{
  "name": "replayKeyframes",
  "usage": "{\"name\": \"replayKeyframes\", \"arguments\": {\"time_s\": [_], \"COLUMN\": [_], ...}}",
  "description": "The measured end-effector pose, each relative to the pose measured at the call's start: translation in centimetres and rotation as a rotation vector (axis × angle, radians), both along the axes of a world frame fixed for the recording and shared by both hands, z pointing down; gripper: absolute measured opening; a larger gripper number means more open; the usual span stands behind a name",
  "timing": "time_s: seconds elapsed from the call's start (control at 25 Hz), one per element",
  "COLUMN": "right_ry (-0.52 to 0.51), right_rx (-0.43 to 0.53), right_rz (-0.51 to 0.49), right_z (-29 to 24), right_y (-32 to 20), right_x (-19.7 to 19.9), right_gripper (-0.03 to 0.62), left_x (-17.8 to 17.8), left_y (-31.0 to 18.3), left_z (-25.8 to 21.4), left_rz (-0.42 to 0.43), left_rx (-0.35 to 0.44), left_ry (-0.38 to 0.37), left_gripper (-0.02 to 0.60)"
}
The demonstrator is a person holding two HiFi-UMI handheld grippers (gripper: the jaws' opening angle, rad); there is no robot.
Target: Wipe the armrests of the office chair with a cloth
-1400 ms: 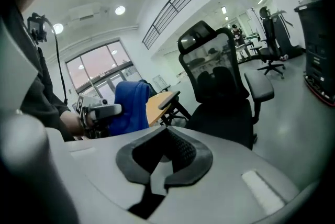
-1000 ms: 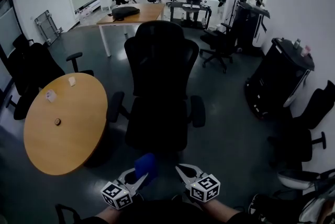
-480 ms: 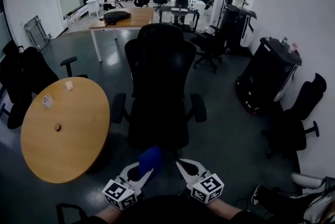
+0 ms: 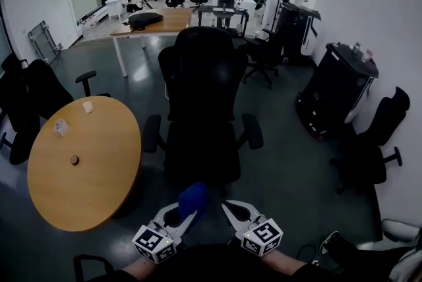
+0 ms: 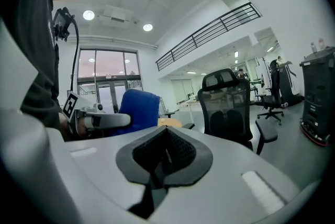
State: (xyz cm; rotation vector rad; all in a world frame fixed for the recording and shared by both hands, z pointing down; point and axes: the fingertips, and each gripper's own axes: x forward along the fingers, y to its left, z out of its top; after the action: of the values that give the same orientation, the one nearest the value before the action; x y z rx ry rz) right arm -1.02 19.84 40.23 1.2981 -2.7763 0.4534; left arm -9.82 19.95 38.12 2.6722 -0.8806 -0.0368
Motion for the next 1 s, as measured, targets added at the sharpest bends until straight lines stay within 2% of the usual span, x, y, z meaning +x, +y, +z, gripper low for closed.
{"name": "replayKeyframes", "arguments": {"time_s": [1.0], "right_ry": [0.008], "right_rx": [0.003], "right_rz": [-0.040], "right_z": [0.32], "right_y": [0.18], "right_x": [-0.46], "right_gripper": [0.003], "left_x": [0.25], "left_y": [0.76], "left_z": [0.05], "left_rz": [0.006], "left_rx": [0.034], "left_ry": [-0.031], "left_gripper": [0.125]}}
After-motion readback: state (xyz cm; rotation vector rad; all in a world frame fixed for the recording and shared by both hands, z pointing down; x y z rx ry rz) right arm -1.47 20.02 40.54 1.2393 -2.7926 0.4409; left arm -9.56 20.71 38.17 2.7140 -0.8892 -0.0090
